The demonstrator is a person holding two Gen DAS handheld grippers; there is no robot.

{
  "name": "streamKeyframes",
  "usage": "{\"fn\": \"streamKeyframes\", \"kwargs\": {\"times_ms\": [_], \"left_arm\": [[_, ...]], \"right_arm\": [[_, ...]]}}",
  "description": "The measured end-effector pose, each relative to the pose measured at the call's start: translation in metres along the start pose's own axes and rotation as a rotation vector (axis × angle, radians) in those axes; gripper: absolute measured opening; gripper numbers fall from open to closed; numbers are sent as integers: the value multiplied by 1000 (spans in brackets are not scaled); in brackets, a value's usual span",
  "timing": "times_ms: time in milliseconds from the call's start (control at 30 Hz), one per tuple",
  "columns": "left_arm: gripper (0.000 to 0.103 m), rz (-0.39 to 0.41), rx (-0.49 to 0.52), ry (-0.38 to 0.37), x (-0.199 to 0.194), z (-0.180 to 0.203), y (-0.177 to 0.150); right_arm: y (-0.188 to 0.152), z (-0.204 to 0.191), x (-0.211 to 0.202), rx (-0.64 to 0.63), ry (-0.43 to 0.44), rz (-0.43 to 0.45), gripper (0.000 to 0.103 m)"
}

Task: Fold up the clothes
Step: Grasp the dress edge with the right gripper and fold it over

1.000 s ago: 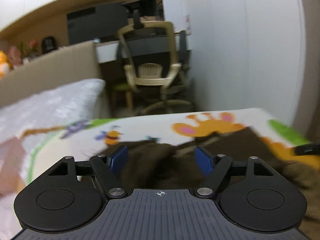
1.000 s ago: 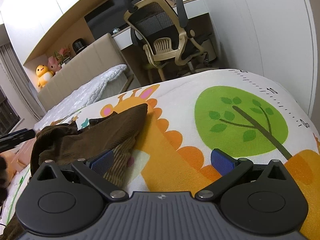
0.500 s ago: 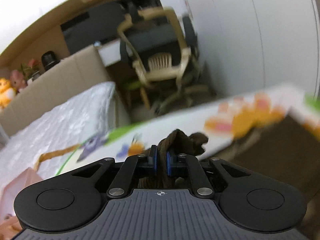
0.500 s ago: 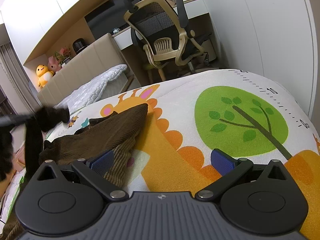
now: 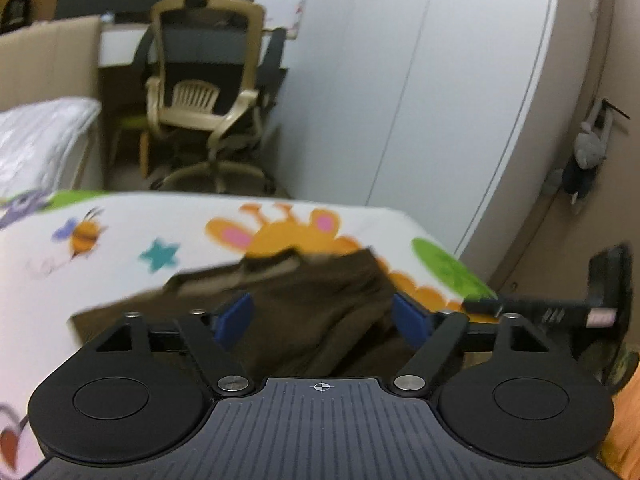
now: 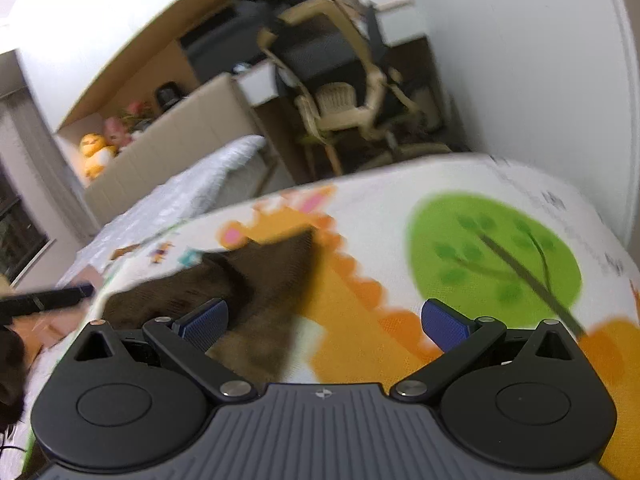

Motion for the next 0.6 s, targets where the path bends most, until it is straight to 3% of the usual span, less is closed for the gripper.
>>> {"fn": "streamKeyframes", "kwargs": {"times_ms": [67, 200, 333, 367, 400, 500, 600], "left_arm": [[93, -7, 4, 18, -8, -14, -11], [94, -14, 30, 48, -21, -37, -30], [94, -18, 12, 48, -28, -49, -39], [94, -16, 0, 47, -31, -53, -40], [95, -12, -11, 47, -34, -57, -40], [96, -3, -36, 57, -39, -70, -36], [96, 11, -64, 47, -37, -76, -28]], "right_arm": [[13, -24, 3, -59, 18, -2, 102], [14, -46, 53, -104, -11, -121, 73], [15, -68, 102, -148, -39, -239, 72], [13, -70, 111, -147, -45, -259, 67], [7, -67, 116, -126, -48, -263, 53], [-9, -62, 126, -80, -53, -272, 34], [-2, -84, 110, -154, -26, -228, 17]]}}
Point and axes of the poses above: each gripper's, at about its wrist camera, not at the fingertips, and x roughly the way its jaws point, z to its right, y to its top, the point moved 6 cm from there along x, roughly the way its jaws point, and after that the axes turned 13 degrees about y, right-handed, at the moved point
